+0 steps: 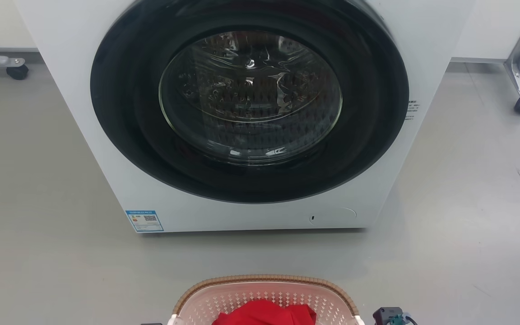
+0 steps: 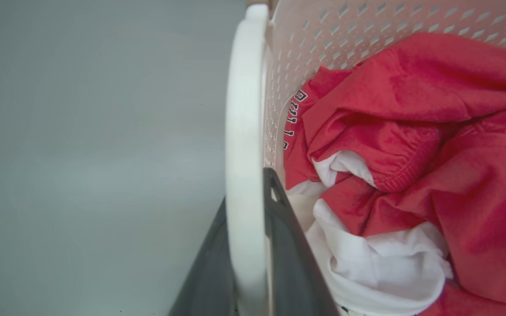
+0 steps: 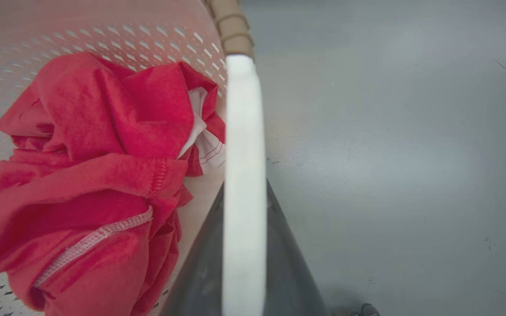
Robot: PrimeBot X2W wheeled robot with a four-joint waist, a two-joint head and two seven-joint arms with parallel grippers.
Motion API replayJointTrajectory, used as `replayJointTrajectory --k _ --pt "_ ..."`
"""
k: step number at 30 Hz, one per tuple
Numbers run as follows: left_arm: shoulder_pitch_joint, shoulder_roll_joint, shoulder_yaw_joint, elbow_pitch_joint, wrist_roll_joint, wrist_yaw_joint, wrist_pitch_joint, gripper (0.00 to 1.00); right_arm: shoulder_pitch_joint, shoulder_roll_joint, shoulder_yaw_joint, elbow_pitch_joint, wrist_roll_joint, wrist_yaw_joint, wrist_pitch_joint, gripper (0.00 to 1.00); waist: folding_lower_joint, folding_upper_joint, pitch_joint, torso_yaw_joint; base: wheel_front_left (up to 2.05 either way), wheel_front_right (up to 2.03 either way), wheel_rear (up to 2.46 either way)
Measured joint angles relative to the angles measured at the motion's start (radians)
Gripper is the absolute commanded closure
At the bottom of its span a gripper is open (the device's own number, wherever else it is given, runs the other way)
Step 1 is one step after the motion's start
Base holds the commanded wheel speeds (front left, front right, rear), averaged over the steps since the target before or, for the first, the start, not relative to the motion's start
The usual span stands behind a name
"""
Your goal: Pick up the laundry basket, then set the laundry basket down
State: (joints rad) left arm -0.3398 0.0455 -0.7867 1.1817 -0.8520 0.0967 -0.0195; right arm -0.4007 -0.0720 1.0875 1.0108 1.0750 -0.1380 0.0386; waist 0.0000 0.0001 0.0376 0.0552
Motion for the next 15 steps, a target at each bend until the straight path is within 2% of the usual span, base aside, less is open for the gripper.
replayJointTrajectory --k 15 --pt "-0.001 0.002 -0.007 -0.001 -0.008 0.003 -0.007 1.0 -0.019 -0.001 0.028 0.004 0.021 -0.003 -0.01 1.0 0.0 0.0 0.023 -0.003 0.0 0.0 0.0"
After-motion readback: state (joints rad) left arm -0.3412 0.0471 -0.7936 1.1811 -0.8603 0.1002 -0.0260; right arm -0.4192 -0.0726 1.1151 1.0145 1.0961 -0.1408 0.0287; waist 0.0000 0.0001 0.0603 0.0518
